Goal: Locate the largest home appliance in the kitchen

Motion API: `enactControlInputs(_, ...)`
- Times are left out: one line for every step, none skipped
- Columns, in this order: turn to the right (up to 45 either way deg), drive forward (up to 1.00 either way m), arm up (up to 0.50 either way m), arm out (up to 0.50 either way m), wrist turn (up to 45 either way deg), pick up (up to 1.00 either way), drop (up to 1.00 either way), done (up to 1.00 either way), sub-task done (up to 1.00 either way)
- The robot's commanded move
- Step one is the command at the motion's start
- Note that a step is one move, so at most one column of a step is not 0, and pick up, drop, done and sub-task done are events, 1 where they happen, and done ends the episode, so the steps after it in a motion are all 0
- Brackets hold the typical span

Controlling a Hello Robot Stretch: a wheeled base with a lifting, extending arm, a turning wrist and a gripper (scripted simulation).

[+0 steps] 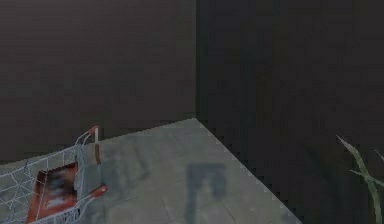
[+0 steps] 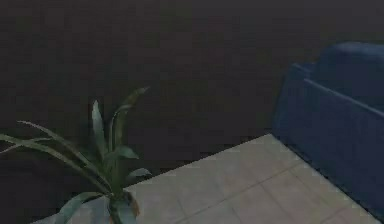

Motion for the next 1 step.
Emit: enactControlInputs(0.0,0.80,0.00,0.00,0.0,0.00,0.00,0.00,0.00)
